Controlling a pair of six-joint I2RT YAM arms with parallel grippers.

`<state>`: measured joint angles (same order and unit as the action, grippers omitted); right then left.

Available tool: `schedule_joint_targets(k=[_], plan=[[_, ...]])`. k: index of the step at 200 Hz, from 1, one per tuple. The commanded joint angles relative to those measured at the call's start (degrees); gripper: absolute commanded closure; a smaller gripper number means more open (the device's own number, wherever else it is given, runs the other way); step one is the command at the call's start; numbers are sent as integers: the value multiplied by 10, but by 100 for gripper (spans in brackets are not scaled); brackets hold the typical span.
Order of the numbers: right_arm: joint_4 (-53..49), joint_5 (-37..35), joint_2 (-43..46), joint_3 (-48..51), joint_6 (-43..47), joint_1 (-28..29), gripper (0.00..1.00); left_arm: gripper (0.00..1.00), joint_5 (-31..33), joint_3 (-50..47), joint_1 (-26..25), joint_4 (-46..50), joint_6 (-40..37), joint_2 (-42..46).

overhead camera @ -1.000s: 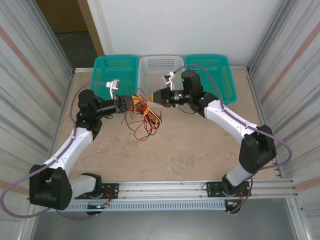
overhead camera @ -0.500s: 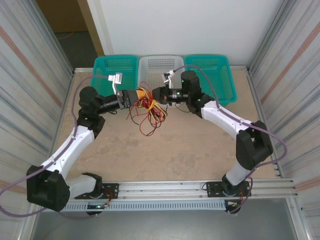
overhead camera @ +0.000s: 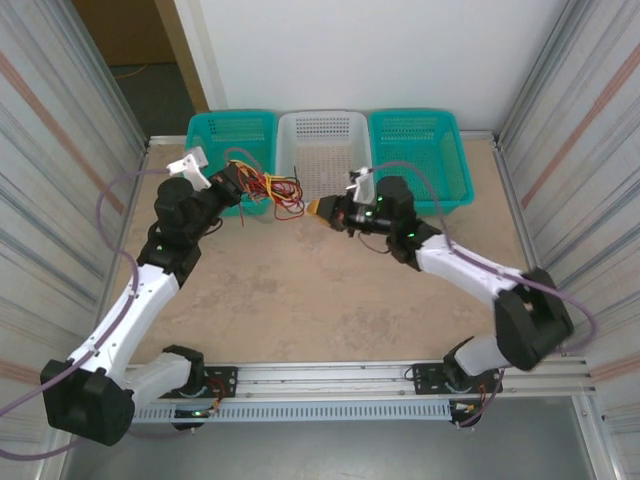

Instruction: Untangle the cables

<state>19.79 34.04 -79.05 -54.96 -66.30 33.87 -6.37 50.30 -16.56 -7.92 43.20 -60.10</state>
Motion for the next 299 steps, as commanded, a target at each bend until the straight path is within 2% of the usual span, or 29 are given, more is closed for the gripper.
schedule_joint_targets(k=[1, 29, 55, 79, 115, 144, 157, 167, 181, 196, 208, 237, 258, 279, 299], plan=[[-189, -29, 80, -94, 125, -34, 100, 100, 107, -25, 5, 27, -67, 28], [-260, -25, 68, -206, 174, -80, 100, 100, 89, -83, -1, 35, -58, 70], [-310, -42, 12, -311, 206, -113, 100, 100, 22, -107, -5, 52, -59, 97], [-359, -49, -67, -398, 217, -139, 100, 100, -77, -125, -8, 28, -52, 124], [-368, -18, -142, -442, 189, -182, 100, 100, -238, -100, -8, 6, -53, 118], [-401, -17, -153, -462, 212, -181, 100, 100, -269, -73, -22, 27, -80, 116], [-448, -42, -145, -472, 236, -199, 100, 100, -256, -76, -14, 38, -87, 129], [-449, -47, -124, -443, 223, -236, 100, 100, -241, -84, 9, 52, -94, 147], [-400, -12, -86, -374, 171, -319, 100, 100, -212, -87, 51, 101, -108, 163], [-365, 15, -44, -319, 139, -391, 100, 100, -135, -74, 53, 179, -139, 166], [-367, 22, -15, -296, 141, -423, 100, 100, -104, -77, 63, 209, -134, 158], [-406, 17, 37, -268, 166, -478, 100, 100, -115, -112, 100, 204, -73, 124], [-431, 11, 73, -250, 172, -533, 100, 100, -100, -106, 104, 229, -79, 116], [-433, 22, 111, -240, 169, -616, 100, 100, -83, -89, 105, 278, -108, 108], [-424, 67, 122, -247, 142, -714, 100, 100, -76, -94, 123, 315, -121, 109]])
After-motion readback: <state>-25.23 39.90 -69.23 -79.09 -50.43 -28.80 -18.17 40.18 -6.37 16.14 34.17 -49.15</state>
